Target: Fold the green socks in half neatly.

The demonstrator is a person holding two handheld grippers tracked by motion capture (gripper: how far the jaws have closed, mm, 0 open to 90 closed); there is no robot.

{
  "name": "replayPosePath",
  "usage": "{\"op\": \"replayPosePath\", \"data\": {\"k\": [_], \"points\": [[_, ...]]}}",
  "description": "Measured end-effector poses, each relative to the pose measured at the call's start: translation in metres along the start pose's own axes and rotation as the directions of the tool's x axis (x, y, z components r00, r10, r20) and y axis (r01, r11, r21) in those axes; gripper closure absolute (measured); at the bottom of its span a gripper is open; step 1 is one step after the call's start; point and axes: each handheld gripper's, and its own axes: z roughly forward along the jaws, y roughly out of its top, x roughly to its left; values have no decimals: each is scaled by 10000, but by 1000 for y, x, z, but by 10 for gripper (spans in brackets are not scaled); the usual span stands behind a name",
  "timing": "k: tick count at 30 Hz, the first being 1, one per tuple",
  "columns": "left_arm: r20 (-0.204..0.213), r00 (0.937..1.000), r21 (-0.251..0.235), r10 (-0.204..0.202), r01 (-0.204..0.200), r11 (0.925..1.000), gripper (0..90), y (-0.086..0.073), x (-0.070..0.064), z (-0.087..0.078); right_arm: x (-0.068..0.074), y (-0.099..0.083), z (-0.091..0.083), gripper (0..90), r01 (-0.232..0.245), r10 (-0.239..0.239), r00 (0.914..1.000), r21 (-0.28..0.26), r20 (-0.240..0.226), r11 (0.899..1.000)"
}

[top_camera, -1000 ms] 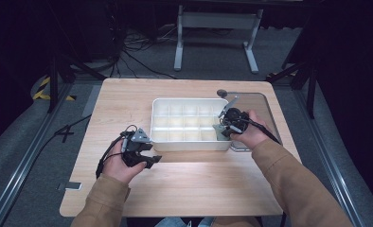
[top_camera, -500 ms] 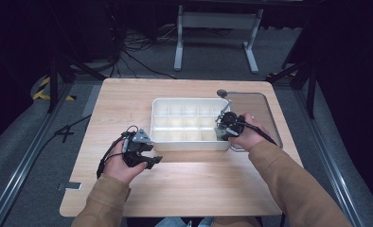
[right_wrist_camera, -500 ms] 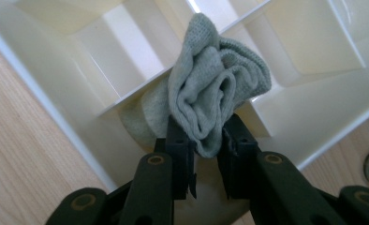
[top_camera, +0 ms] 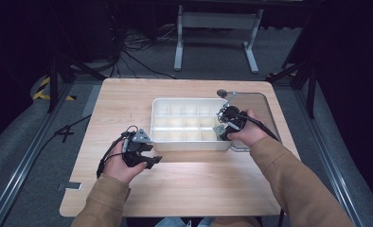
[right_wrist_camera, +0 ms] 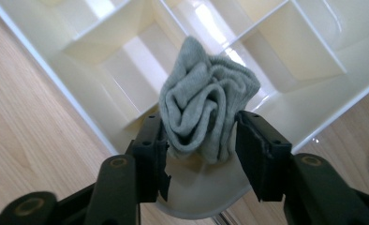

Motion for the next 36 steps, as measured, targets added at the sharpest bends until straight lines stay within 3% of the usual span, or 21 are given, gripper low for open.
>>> {"op": "replayPosePath", "data": {"k": [4,7,10,15,21,28,31,36], "points": [[-52,10000,44,38,-38,10000,434,0,0,0,1,7,-1,465,-104,102,9999,-419,-57,9991],[-55,10000,62,82,-82,9999,434,0,0,0,0,11,3,478,-202,205,9998,-382,70,9991],[-54,9999,37,92,-92,10000,434,0,-1,0,0,13,4,686,-232,240,9995,-353,216,9991],[-77,9999,48,93,-93,9999,434,0,-1,-1,1,13,4,747,8,-8,9996,2,269,10000],[-121,9998,101,160,-159,9998,433,1,-1,0,4,14,23,763,172,-211,9991,1028,366,9946],[-84,9999,135,98,-97,9999,433,-1,-2,0,3,21,37,761,79,-135,9994,1605,333,9870],[-96,9999,113,122,-121,9999,432,-2,-1,-1,0,23,39,754,-280,260,9996,1692,141,9852],[-84,9998,125,152,-151,9998,427,-1,-2,1,0,20,35,676,-72,62,10000,1474,70,9891]]}}
